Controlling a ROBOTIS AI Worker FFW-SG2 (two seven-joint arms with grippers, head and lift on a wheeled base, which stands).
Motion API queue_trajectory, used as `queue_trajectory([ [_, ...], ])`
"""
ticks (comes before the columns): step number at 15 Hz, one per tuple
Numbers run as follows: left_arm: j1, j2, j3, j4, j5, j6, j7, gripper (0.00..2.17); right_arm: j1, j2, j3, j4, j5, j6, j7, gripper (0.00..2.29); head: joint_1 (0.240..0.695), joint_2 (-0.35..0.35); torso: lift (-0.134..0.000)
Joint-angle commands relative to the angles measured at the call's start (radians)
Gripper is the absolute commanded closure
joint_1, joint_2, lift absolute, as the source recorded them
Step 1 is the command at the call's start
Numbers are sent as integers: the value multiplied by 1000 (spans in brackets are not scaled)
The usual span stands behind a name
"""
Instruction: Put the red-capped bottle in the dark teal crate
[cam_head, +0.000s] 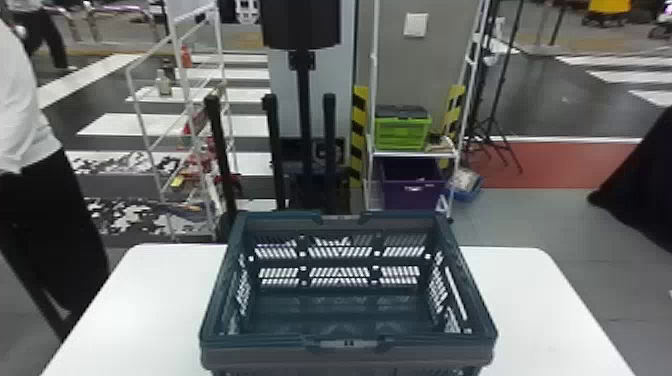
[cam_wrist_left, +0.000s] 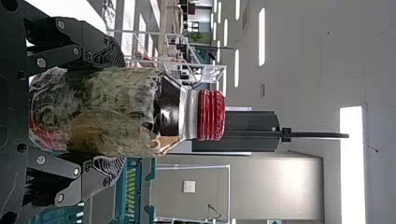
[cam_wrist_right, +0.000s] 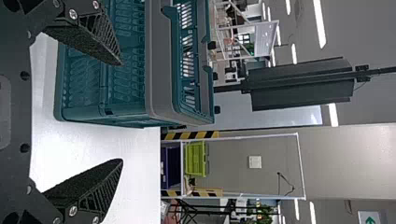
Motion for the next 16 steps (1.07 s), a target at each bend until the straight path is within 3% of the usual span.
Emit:
queue_trajectory([
  [1,-6,0,1,-4,1,2,0,1882,0,4,-2,-1,-1,-2,0,151,499,0,0],
  [10,-36,3,4,-12,11,63,-13,1882,-21,5,-3,-7,-1,22,0,151,499,0,0],
  [13,-67,17,59,-176,11,349,-46,1882,-23,5,-8,-1,-4,26,0,151,499,0,0],
  [16,-181,21,128,-381,7,757,-108,1882,-24,10,-8,8,-6,26,0,151,499,0,0],
])
